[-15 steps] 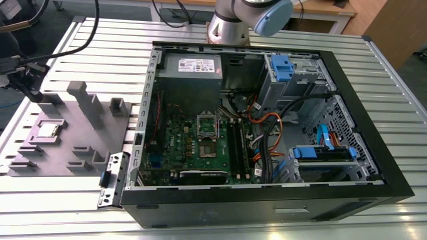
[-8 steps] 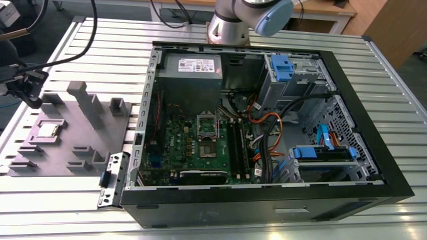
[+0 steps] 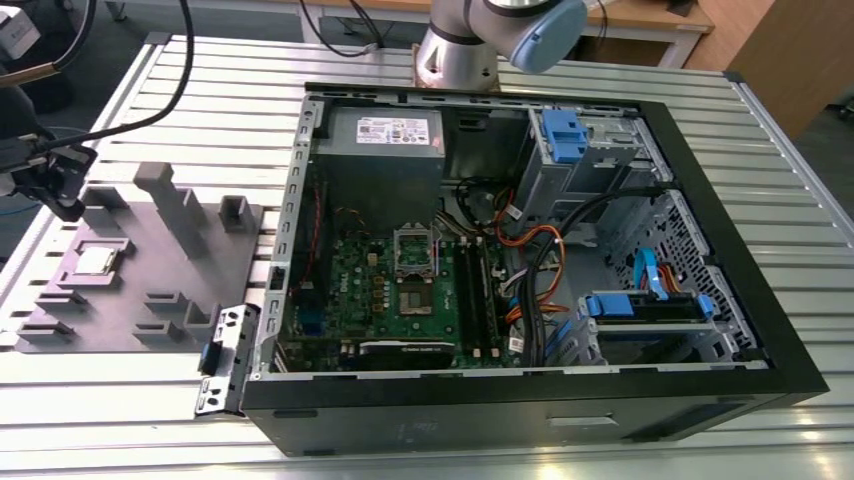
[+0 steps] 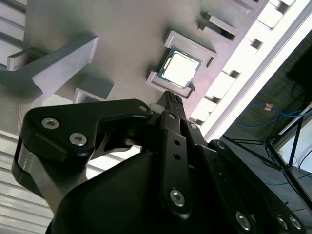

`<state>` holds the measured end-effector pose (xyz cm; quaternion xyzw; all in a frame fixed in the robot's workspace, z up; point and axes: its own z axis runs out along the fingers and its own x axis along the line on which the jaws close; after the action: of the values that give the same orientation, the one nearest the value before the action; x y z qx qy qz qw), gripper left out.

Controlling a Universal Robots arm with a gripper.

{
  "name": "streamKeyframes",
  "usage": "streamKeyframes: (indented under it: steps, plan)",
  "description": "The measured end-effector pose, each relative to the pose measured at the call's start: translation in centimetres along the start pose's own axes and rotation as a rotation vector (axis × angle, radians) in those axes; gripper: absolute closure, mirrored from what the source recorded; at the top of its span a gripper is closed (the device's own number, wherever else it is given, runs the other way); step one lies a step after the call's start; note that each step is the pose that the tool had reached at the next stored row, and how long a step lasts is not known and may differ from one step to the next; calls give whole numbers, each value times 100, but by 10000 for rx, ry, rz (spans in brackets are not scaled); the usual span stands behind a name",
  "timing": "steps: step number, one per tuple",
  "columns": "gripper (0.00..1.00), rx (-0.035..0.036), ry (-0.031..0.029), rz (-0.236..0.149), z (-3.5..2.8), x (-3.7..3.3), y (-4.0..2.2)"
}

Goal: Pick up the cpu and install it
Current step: 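Reach for the cpu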

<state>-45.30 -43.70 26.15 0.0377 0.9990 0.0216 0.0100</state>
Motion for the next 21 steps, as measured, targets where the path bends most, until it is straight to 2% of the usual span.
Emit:
streamKeyframes:
  steps: [5, 8, 11, 21]
  plan:
    - [89, 18, 2, -2, 9, -1, -1]
    - [89, 65, 52, 1, 29, 1, -2]
    - [89, 70, 61, 3, 53, 2, -8]
    - [89, 71, 81, -2, 145, 7, -107]
